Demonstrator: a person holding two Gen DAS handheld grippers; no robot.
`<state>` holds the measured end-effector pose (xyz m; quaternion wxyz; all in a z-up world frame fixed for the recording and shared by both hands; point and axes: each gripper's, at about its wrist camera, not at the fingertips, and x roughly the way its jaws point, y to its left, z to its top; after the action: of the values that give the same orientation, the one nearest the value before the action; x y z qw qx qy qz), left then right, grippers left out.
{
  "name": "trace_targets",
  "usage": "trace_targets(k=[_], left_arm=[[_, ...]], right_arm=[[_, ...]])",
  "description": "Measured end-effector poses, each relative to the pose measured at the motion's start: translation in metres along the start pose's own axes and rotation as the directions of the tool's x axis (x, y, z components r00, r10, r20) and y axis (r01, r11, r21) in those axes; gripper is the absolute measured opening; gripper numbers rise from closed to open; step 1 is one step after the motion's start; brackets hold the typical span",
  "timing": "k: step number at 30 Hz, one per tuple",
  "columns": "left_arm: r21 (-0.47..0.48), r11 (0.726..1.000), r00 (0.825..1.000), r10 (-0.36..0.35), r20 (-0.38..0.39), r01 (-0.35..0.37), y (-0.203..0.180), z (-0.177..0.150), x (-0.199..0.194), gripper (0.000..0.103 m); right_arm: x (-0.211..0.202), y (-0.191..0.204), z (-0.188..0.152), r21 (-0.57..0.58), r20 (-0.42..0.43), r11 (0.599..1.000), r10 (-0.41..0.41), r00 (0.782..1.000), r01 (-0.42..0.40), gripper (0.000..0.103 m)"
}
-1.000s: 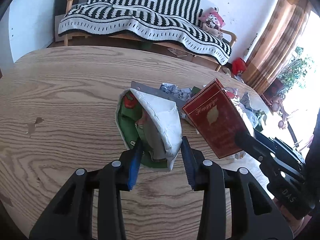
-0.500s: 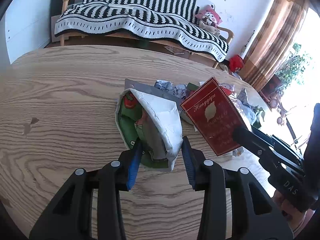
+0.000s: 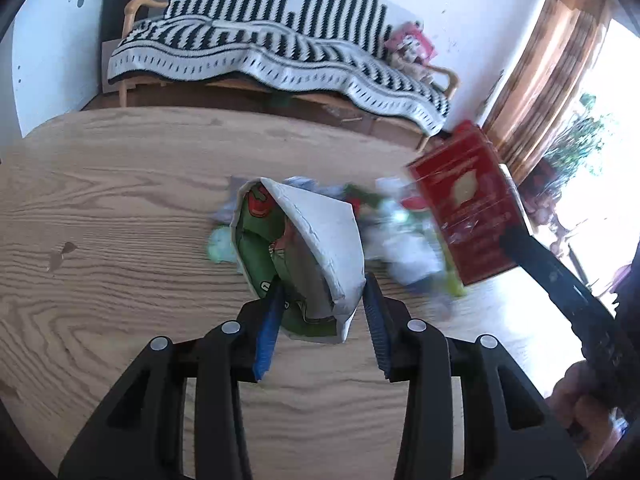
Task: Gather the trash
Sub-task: 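Carry the paper cup and red box with both tools over the black bin, then open both tools to drop the cup and box into the bin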
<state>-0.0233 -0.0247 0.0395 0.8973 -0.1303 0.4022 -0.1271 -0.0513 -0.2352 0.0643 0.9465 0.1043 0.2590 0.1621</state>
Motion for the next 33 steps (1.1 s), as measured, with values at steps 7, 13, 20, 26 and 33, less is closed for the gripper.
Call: trace_targets(k=[7,13,20,26,33], left_arm=[[0.221,0.959,0.984,-0.171,-0.059,0.18,-0.154,-0.038,-0.031,0.039],[0.319,0.845,0.876,-0.302,-0.375,0.428,-0.3,-0.147,0.007,0.039],[0.427,0.765,0.763,-0.127,-0.634,0.482,-0.364,-0.298,0.08,0.038],[0.611,0.649,0.807,-0.007,-0.59,0.453,-0.373,-0.342,0.101,0.037],[0.6,0.653,0.787,0.008,-0.617,0.463,-0.379,-0.356,0.114,0.036]], right_arm=[[-0.149,-0.094,-0.031,0.14,0.064,0.976,-0.18,0.982,0.17,0.025],[-0.281,-0.174,-0.107,0.324,0.018,0.87,-0.398,0.917,0.371,0.025],[-0.304,-0.252,-0.249,0.402,-0.299,0.725,-0.473,0.829,0.559,0.025],[-0.293,-0.283,-0.315,0.49,-0.405,0.658,-0.409,0.818,0.572,0.025],[-0.299,-0.289,-0.333,0.514,-0.418,0.638,-0.397,0.817,0.573,0.025]])
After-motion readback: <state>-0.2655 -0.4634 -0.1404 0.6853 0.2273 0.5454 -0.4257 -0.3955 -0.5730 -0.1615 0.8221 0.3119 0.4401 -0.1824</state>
